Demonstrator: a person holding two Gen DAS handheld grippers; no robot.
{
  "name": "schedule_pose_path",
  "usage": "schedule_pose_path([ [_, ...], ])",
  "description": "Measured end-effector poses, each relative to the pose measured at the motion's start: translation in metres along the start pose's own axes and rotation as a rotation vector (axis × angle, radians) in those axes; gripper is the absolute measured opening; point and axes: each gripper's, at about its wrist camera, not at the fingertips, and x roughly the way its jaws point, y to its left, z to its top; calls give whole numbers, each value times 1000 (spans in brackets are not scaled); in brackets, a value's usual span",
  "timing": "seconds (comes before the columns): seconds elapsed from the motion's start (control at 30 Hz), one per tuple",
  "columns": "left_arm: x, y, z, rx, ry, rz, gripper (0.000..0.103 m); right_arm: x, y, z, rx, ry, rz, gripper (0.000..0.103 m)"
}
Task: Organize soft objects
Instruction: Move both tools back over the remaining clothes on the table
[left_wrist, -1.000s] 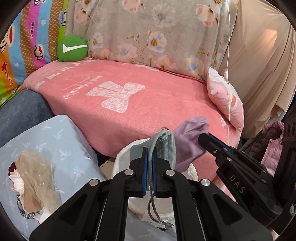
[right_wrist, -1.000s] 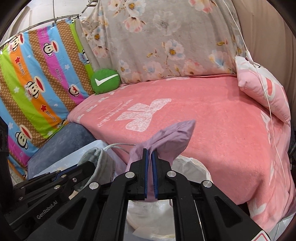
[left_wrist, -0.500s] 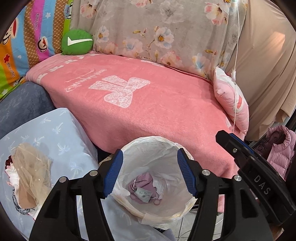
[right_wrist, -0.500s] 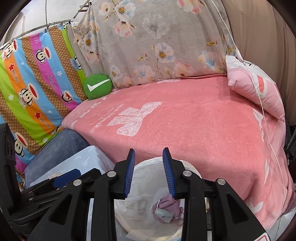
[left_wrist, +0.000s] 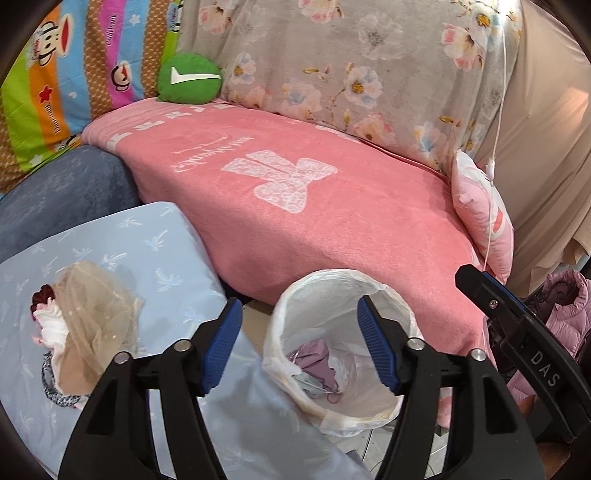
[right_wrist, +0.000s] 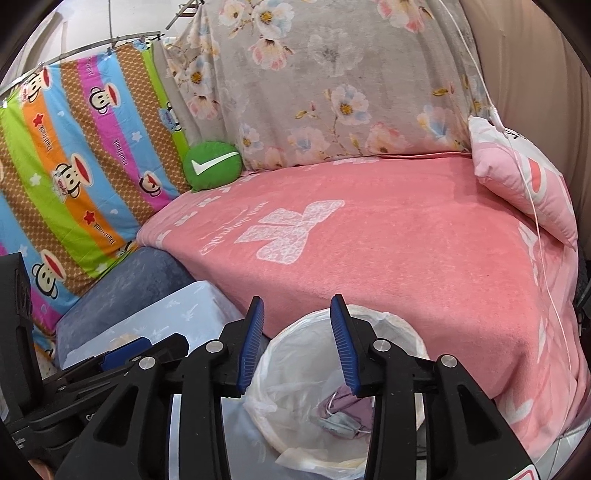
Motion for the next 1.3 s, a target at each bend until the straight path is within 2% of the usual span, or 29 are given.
schedule_pose_path([
  [0.27,-22,40,-7,-58,-28,61,67,-1,41,-15,-50,33,54,38],
  [0.43,-38,71,-17,-88,-49,127,67,-1,70,-26,-88,55,87,43],
  [0.6,-51,105,-29,-130,-50,201,68,2,104,-41,-130,92,137,43],
  [0.67,-55,120,-34,-147,-48,234,72,5,118,-48,-144,112,157,43],
  [0.93,-65,180,-63,-220,-7,344,73,25,181,-88,-226,201,238,43],
  [1.13,-63,219,-84,-278,39,395,73,45,219,-118,-276,266,268,43],
  [1.3,-57,246,-100,-320,74,406,73,65,243,-138,-310,311,278,43],
])
